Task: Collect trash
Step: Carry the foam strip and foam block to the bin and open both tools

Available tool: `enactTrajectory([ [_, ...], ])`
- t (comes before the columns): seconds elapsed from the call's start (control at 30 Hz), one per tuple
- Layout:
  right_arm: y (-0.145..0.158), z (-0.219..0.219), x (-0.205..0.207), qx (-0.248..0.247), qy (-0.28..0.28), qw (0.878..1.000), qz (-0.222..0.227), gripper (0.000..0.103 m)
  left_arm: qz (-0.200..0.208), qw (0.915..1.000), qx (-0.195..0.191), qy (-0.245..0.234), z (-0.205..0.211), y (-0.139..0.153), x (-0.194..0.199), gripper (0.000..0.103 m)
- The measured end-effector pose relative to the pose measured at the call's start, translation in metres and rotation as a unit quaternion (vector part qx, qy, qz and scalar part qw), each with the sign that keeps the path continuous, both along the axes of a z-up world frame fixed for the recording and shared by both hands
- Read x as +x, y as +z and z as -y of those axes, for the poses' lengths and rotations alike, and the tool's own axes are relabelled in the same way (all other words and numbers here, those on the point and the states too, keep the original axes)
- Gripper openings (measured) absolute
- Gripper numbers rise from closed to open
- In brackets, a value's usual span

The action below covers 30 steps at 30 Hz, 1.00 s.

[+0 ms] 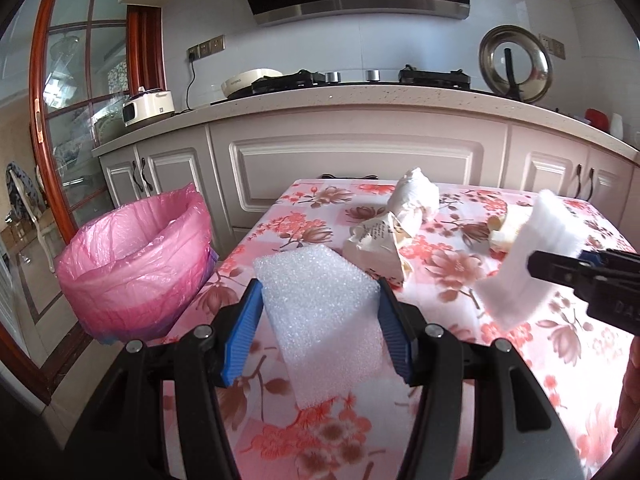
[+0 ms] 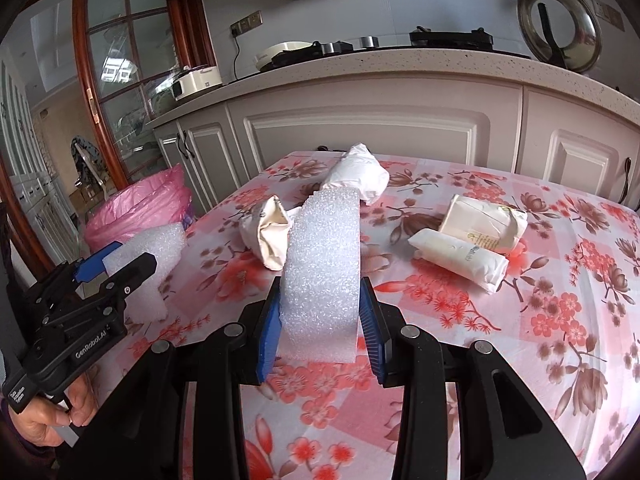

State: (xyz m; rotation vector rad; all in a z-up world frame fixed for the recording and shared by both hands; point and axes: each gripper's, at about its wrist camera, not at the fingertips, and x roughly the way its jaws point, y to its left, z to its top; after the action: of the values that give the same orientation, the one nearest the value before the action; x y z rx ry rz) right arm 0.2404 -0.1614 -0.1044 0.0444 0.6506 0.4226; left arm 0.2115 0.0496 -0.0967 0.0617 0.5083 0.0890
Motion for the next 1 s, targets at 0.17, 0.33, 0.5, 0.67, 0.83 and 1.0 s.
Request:
enactTrajectory([
  [0.17, 0.003, -0.015, -0.007, -0.013, 0.016, 1.0, 0.006, 0.036, 0.007, 0.9999, -0.006, -0.007, -0.007, 0.003, -0.015, 0.055],
  [0.33, 0.007, -0.033, -0.011, -0.02, 0.032, 0.999, 0.016, 0.036, 0.016, 0.9998, -0.012, 0.003, -0.023, 0.007, -0.028, 0.055],
  [0.5, 0.013, -0.058, -0.015, -0.022, 0.06, 0.997, 0.032, 0.036, 0.028, 0.9994, -0.013, 0.018, -0.041, 0.014, -0.039, 0.055],
  [0.67, 0.024, -0.092, -0.014, -0.032, 0.097, 0.993, 0.051, 0.036, 0.04, 0.9984, -0.015, 0.036, -0.062, 0.024, -0.047, 0.055],
  [0.83, 0.038, -0.125, -0.009, -0.031, 0.128, 0.989, 0.069, 0.036, 0.051, 0.9971, -0.015, 0.054, -0.088, 0.034, -0.052, 0.055],
  [1.0, 0.052, -0.162, -0.002, -0.026, 0.16, 0.983, 0.085, 0.036, 0.064, 0.9948, -0.008, 0.079, -0.118, 0.046, -0.053, 0.055],
])
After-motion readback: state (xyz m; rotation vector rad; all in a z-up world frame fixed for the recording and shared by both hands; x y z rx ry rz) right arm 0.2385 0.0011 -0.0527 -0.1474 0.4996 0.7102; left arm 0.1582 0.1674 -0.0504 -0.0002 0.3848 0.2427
